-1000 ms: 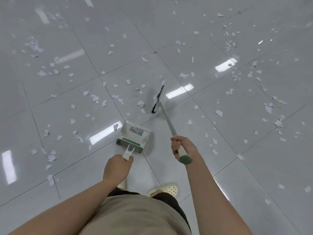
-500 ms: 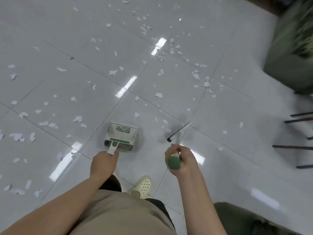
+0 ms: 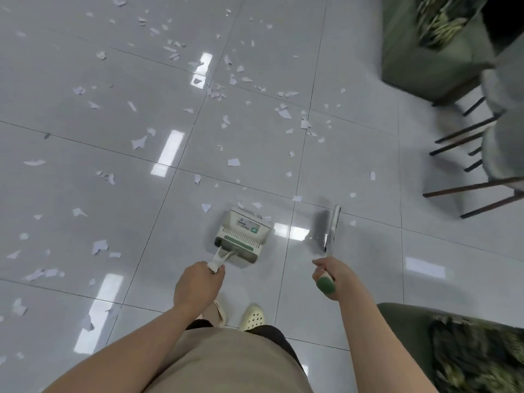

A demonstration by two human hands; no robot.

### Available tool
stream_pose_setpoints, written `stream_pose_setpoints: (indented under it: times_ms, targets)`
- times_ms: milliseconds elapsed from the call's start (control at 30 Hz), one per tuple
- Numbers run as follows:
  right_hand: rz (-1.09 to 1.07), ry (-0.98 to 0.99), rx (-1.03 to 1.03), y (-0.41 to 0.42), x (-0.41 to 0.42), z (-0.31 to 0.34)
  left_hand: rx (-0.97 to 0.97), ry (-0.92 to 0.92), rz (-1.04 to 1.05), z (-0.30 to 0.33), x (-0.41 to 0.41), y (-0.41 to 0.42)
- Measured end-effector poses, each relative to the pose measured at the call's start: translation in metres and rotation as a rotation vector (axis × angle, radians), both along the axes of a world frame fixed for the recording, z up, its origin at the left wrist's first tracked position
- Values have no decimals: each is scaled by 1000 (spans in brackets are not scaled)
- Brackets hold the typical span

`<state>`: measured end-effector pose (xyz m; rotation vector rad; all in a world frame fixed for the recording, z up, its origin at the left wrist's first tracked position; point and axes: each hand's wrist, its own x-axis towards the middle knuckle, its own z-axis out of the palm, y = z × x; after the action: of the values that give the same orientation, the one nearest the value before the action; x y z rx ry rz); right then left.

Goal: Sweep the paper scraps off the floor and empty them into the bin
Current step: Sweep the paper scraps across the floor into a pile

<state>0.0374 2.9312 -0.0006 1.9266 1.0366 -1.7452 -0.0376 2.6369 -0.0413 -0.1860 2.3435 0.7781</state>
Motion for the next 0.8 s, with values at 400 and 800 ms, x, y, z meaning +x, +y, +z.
stream_pose_setpoints:
  times_ms: [400,800]
  targets:
    - [643,40,-471,-199,-193,-31,-131,-40,241,-7,-14,-122]
    - [503,320,-503,-177,-248,18,-95,61,386,-1,-45,-84]
